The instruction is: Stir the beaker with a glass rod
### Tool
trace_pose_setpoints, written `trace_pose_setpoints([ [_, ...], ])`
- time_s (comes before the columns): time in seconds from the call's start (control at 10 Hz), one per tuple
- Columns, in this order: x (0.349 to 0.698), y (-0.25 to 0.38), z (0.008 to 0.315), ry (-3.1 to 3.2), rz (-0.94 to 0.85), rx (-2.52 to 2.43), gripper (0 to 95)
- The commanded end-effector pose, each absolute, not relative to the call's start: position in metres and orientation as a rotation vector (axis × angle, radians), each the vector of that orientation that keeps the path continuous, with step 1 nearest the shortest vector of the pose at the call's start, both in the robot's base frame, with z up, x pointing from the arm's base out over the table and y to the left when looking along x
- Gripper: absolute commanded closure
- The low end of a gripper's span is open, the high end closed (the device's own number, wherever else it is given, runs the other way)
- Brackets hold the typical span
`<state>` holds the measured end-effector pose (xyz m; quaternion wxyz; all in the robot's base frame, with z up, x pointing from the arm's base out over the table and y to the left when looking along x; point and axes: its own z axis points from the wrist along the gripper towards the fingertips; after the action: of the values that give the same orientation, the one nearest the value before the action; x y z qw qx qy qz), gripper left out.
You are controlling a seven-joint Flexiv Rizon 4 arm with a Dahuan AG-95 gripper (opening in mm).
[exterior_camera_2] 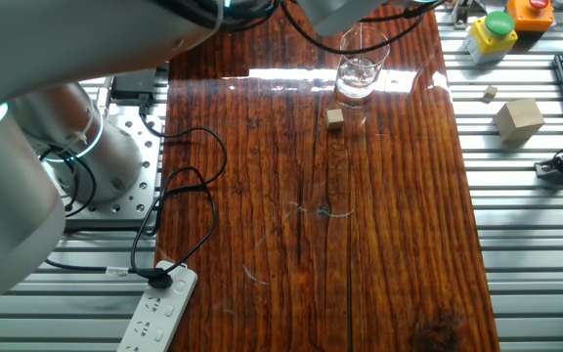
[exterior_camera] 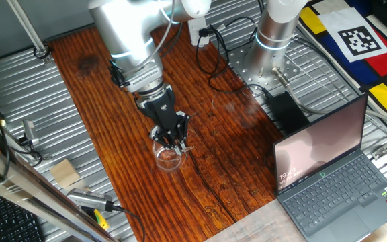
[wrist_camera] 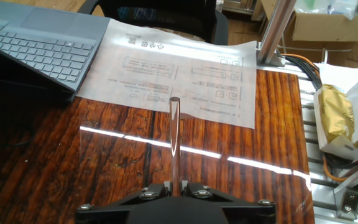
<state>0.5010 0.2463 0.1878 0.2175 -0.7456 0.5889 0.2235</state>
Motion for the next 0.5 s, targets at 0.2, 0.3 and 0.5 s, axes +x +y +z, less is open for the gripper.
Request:
trace_pose_setpoints([
  [0.2, 0.5007, 0.2451, 0.1876, 1.639, 0.599, -2.092, 95.0],
  [0.3, 0.5007, 0.2451, 0.1876, 1.645, 0.590, -2.099, 95.0],
  [0.5, 0.5008, 0.2453, 0.1874, 1.655, 0.579, -2.109, 95.0],
])
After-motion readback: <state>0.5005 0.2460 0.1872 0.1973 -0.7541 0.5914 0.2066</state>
